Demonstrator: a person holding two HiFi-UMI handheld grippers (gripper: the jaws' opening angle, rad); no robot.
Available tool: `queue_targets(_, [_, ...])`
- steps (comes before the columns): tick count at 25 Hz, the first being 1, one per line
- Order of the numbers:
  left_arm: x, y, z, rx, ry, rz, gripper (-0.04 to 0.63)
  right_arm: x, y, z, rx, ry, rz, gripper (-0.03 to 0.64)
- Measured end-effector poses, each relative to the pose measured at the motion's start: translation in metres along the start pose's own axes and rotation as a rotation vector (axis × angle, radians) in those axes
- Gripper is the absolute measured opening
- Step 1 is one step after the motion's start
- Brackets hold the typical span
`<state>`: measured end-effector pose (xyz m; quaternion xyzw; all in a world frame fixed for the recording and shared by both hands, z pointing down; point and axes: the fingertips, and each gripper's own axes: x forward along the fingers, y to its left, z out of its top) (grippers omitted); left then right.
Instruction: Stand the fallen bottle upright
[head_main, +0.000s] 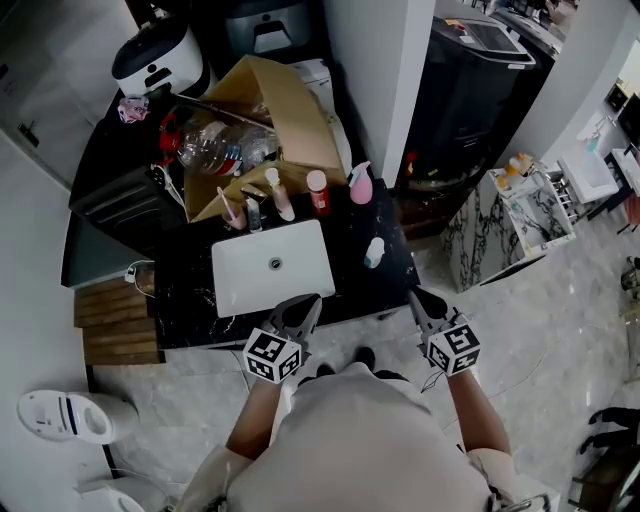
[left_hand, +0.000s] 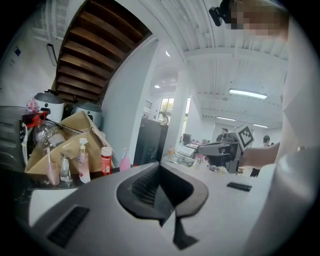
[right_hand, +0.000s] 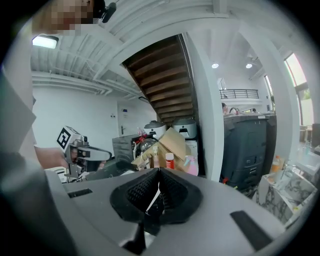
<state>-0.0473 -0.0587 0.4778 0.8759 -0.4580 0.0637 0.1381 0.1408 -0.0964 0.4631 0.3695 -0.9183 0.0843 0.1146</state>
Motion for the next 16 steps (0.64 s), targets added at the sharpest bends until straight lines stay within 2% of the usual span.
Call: queue_targets(16, [0.0052, 0.0055, 0.0039, -0.012, -0.019, 0.0, 0.008, 0.0068, -0.0049, 0.0032, 0.004, -0.014, 0.0, 0.031])
